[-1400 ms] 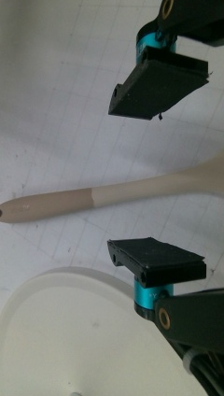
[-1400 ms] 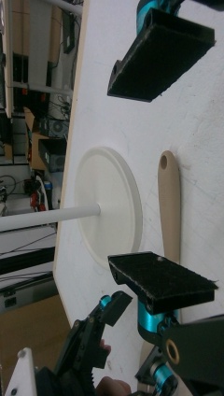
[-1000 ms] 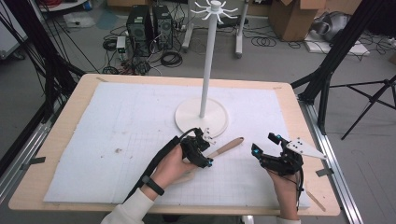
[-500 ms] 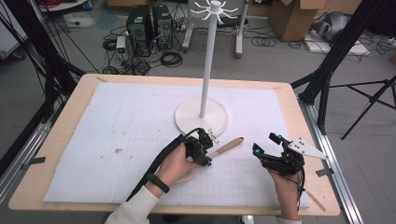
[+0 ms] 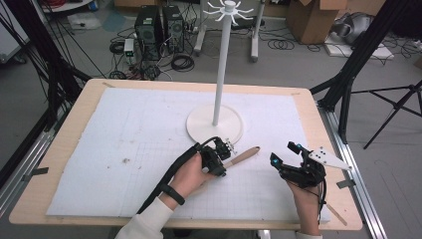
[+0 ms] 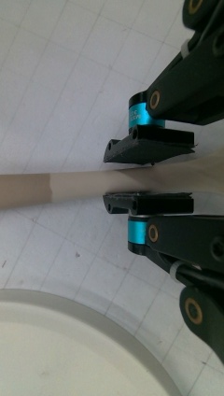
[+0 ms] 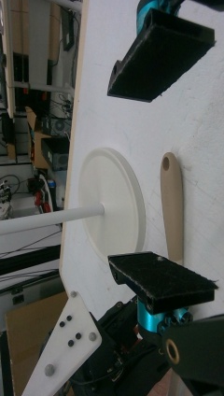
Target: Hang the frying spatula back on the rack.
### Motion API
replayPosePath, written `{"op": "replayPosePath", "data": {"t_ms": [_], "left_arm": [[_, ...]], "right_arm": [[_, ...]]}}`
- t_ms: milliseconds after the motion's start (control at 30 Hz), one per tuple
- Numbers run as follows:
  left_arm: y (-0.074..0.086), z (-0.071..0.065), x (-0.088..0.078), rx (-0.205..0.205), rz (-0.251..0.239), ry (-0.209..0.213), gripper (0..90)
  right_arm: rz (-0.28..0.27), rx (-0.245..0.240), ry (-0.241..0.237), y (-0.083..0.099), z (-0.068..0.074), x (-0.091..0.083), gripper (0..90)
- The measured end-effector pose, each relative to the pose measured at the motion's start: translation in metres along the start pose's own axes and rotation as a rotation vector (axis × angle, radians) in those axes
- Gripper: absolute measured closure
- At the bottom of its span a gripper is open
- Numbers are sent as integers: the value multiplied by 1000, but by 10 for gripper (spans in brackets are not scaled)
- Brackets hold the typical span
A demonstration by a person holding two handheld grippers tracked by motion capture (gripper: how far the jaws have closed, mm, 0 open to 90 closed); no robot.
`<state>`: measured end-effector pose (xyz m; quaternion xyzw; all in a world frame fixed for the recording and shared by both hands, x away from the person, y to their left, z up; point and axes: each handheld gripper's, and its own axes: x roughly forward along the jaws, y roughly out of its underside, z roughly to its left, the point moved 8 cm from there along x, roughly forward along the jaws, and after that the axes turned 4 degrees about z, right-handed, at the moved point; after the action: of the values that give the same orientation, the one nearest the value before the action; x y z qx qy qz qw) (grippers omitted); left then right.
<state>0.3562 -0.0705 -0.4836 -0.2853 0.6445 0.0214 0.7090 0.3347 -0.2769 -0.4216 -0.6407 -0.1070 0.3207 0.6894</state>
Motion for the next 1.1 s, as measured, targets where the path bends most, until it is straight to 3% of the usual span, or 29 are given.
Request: {"op": "replayPosePath", "data": {"t_ms": [167,433,733,833,1100], "left_arm": [[0,1,0,-6,6,17,767],[-1,0,0,50,26,8,760],[-3,1,0,77,67,31,761],[-2,0,0,102,52,25,776],[5,1,-8,90,-34,50,779]], "right_arm": [[3,-4,0,0,1,1,150],[3,-2,-13,-1,1,0,150],[-2,-1,-11,-1,-1,-2,151],[2,4,-10,-1,-1,-1,151],[-25,9,-7,-4,-1,-6,155]]}}
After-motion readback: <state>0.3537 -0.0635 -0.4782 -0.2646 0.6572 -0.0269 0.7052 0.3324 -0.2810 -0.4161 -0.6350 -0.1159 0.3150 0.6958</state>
